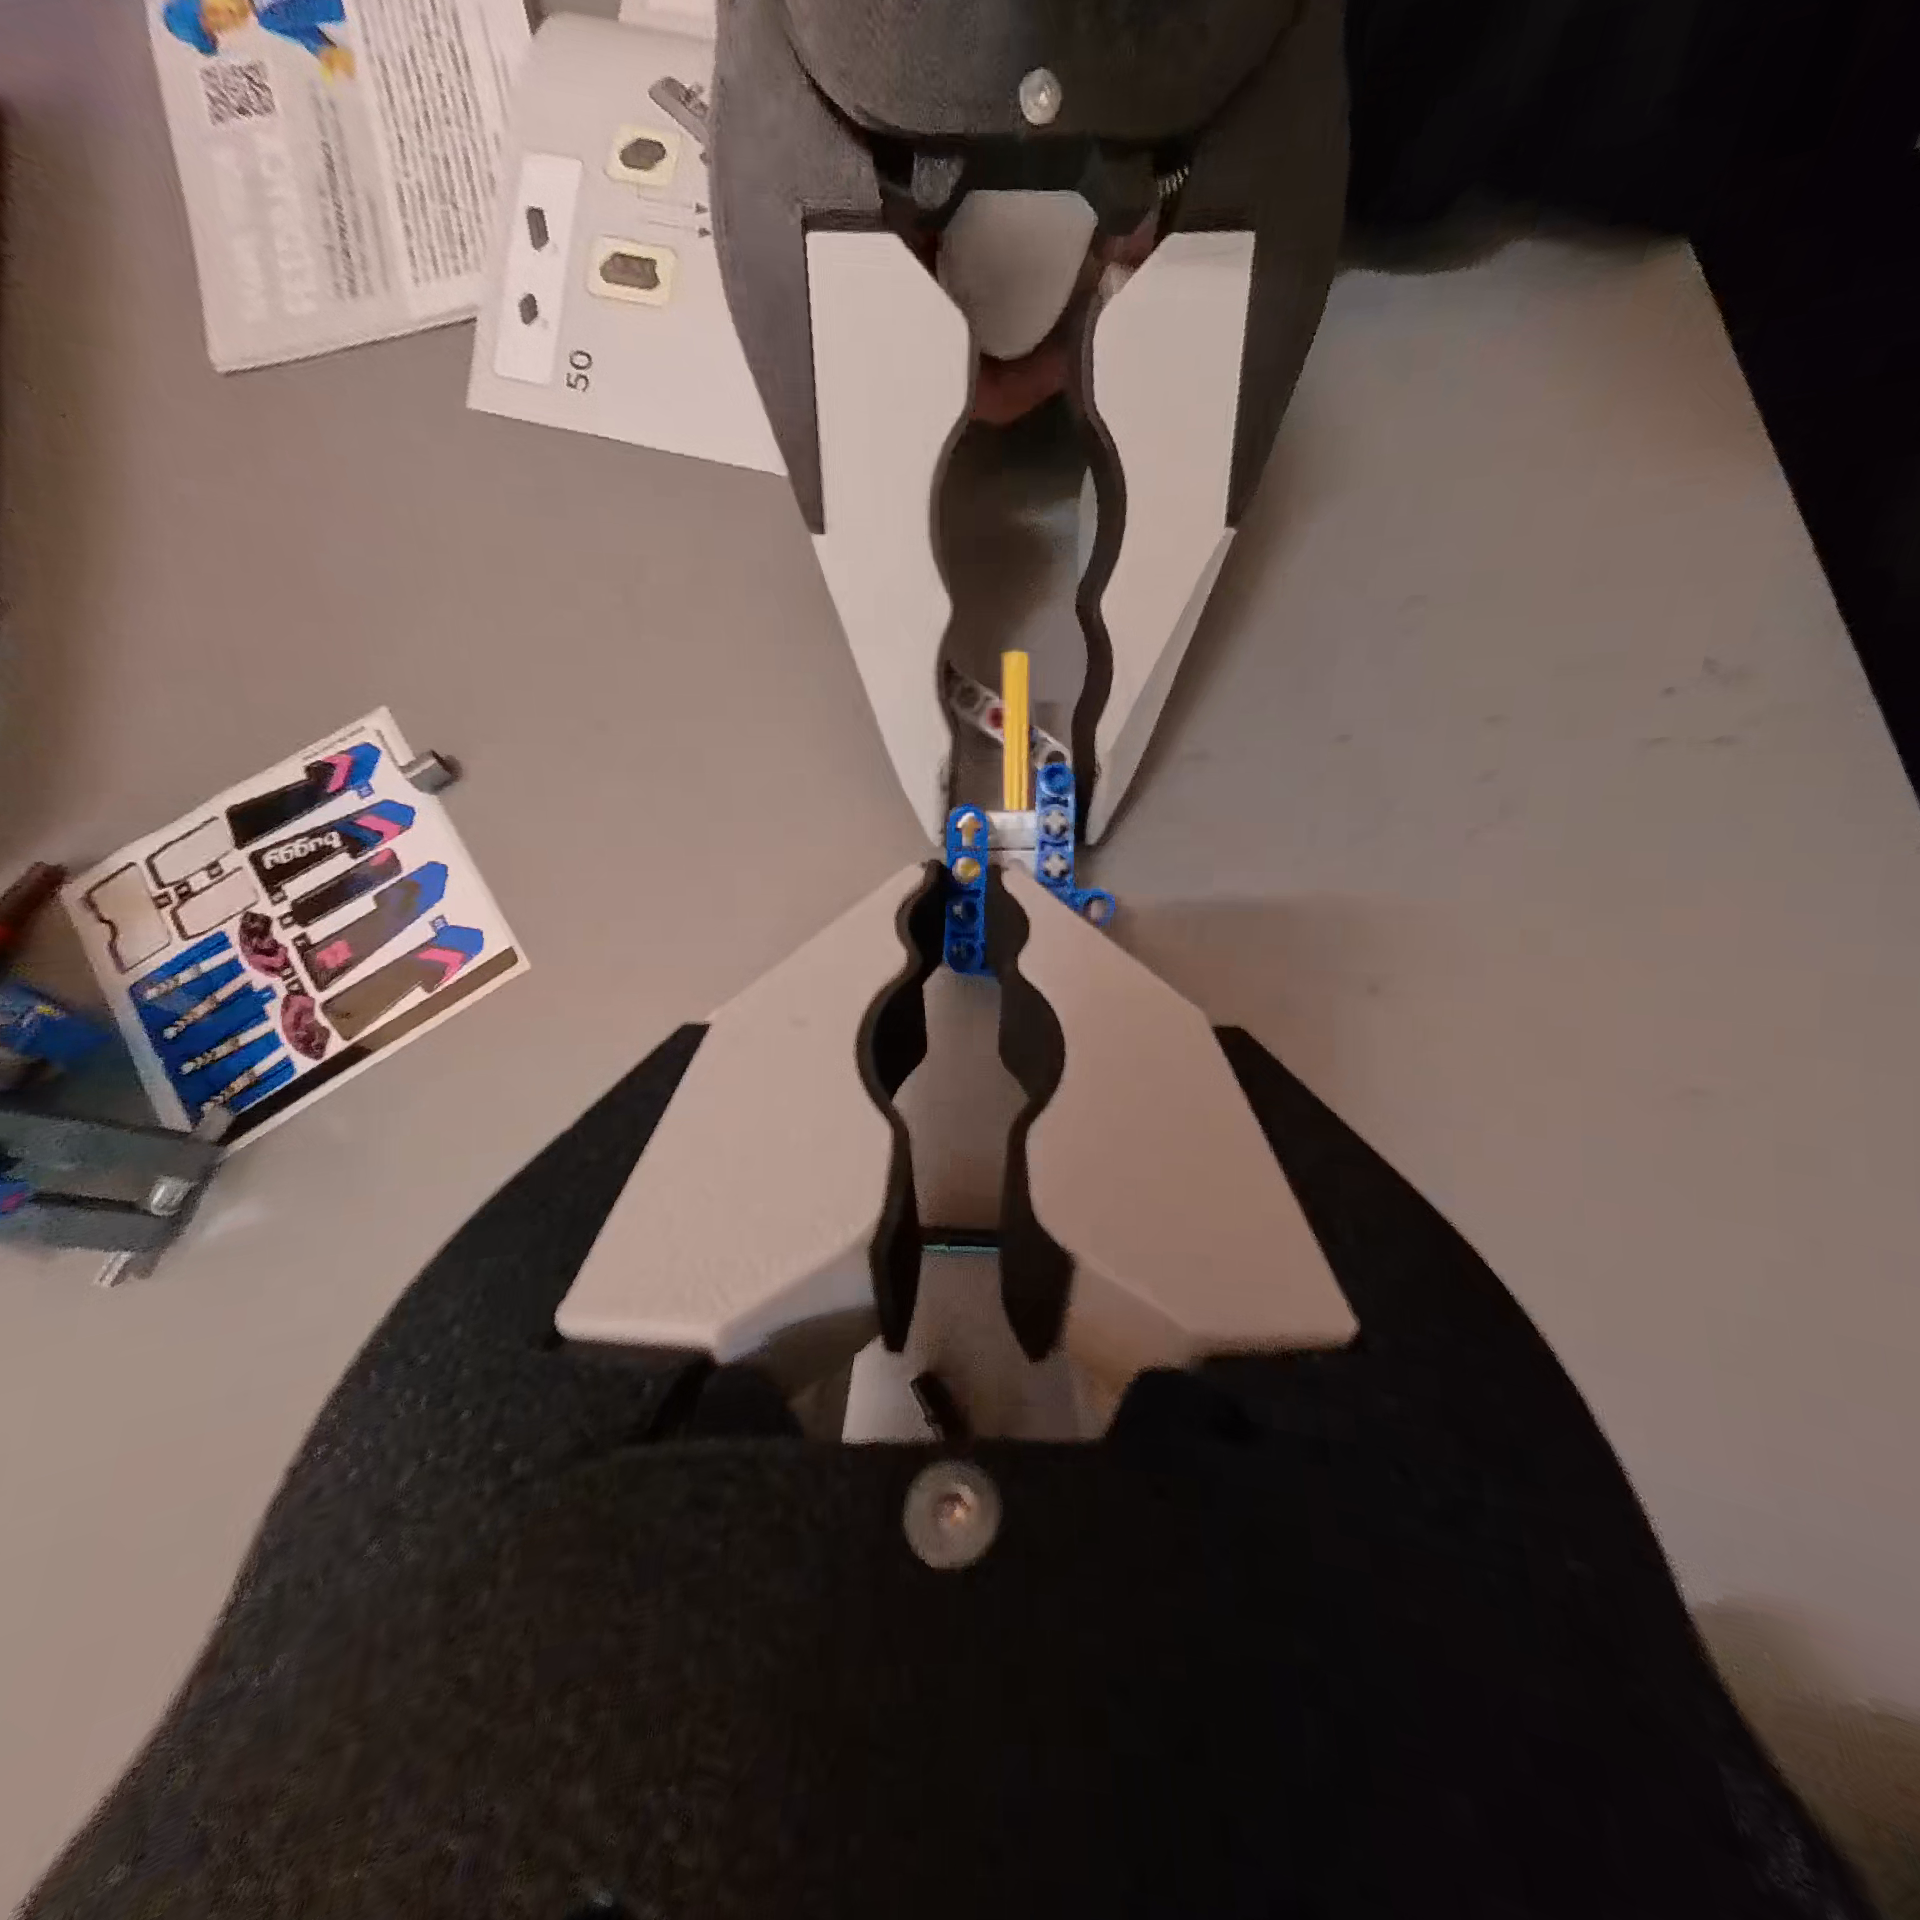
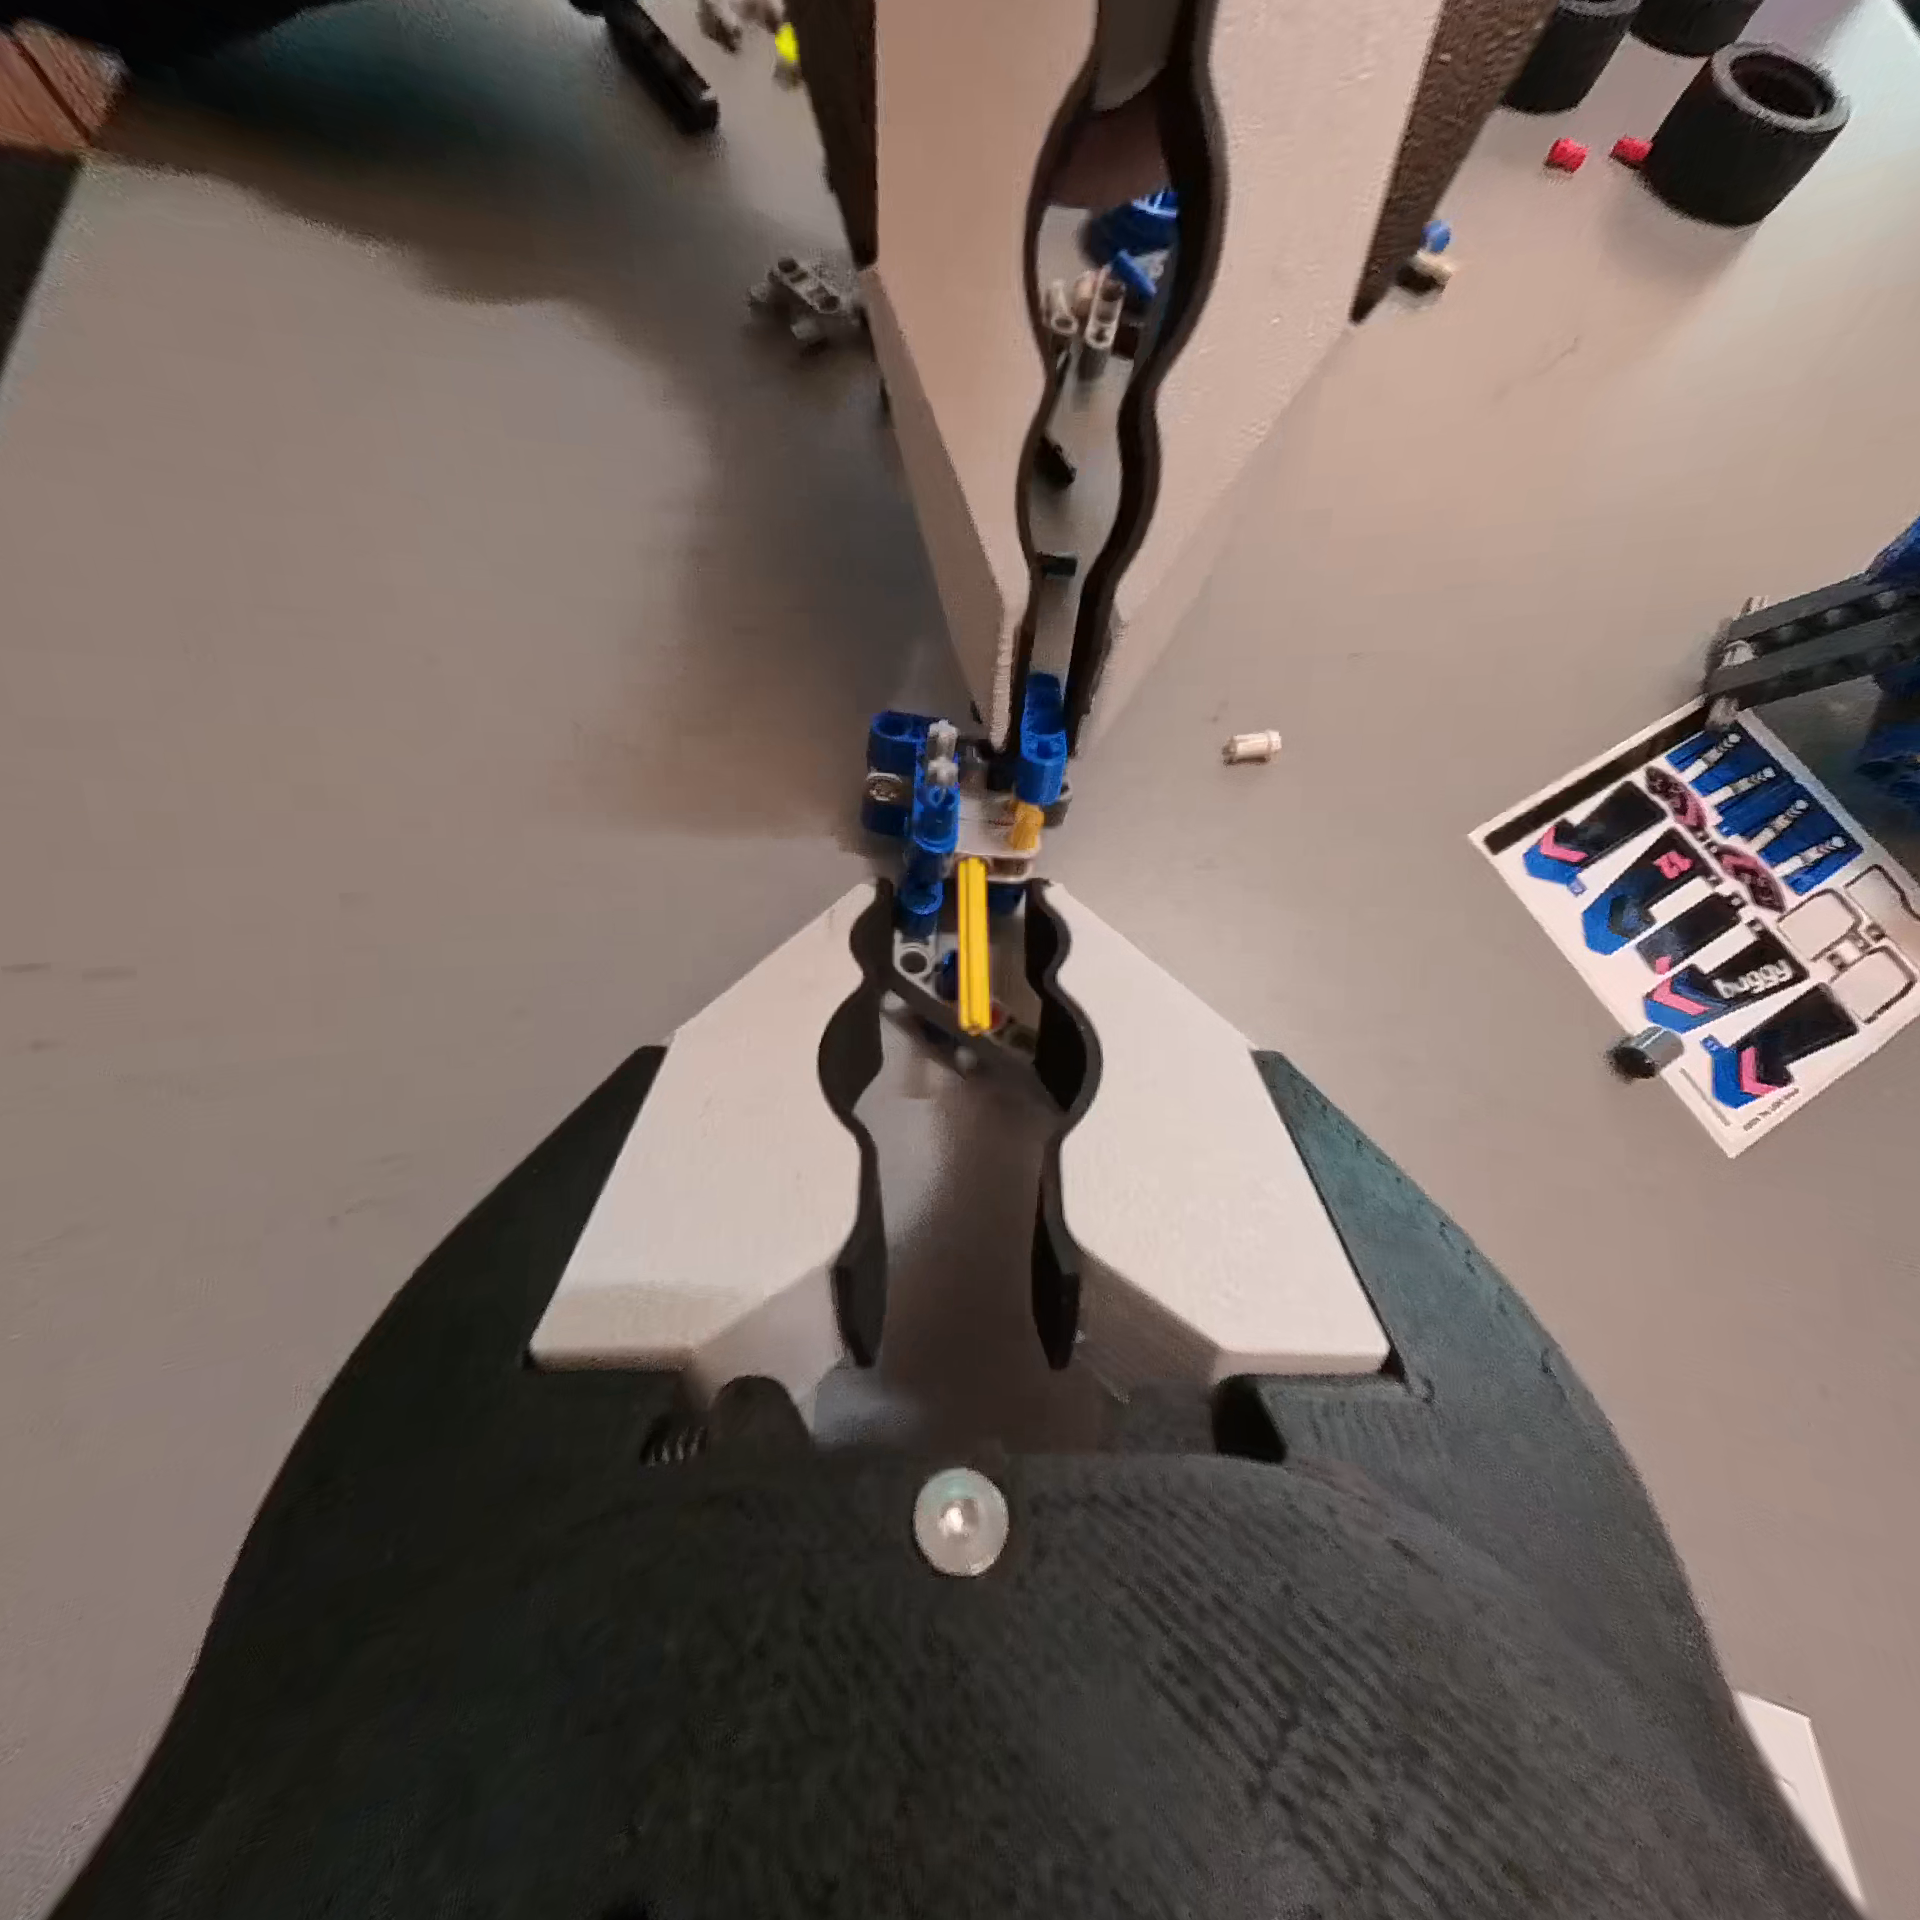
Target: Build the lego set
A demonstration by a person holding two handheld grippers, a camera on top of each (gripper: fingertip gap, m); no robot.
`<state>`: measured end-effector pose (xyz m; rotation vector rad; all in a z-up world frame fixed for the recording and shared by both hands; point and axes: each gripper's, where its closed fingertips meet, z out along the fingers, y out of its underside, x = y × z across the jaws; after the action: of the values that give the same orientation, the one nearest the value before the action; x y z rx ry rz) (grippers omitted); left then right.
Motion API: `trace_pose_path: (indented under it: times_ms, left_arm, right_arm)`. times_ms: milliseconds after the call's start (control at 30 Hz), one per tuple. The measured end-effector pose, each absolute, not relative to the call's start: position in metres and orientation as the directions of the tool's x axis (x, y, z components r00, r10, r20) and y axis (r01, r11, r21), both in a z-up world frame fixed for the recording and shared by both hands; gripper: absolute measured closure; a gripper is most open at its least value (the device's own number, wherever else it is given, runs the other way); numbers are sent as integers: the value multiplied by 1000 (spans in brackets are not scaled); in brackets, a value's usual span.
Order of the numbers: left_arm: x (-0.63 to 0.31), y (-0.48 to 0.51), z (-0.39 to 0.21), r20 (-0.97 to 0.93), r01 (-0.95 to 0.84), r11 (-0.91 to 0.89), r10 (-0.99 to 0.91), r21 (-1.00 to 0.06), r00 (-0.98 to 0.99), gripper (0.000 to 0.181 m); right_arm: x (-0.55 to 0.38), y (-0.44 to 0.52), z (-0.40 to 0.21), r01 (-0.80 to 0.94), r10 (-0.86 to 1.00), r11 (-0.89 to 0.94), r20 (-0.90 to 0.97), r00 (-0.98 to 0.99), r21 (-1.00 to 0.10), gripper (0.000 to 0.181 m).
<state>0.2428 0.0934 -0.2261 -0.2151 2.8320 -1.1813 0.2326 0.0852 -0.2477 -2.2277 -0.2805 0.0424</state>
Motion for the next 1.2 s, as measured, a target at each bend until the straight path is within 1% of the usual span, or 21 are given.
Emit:
trace_pose_path:
  times_ms: [67,233,400,533,600,900,1067,1200]
  left_arm:
    - [243,94,-227,5,-105,701,-143,-705,-990,177]
    - [243,97,-228,-3,-100,745,-135,-659,-991,177]
    - [242,96,-226,-8,-106,763,-145,-637,-989,177]
    - [241,92,-221,16,-132,719,-166,-682,-986,178]
    - [241,95,-227,28,-148,723,-174,-675,-984,177]
    - [239,94,-228,57,-180,683,-199,-708,-978,178]
    - [241,93,-229,78,-198,626,-213,-754,-974,177]
    - [241,92,-228,134,-239,547,-226,-802,-965,177]
  right_arm:
    - [233,85,-249,211,223,-598,92,971,-773,158]
    - [233,86,-249,205,222,-600,86,971,-773,159]
    - [233,86,-249,207,223,-600,86,971,-773,159]
    - [233,86,-249,204,223,-601,84,971,-773,159]
    - [233,86,-249,203,222,-602,82,971,-773,159]
    - [233,86,-249,204,222,-602,84,971,-772,159]
    - [233,86,-249,200,222,-603,79,972,-772,159]
    - [233,86,-249,199,222,-603,77,972,-773,159]
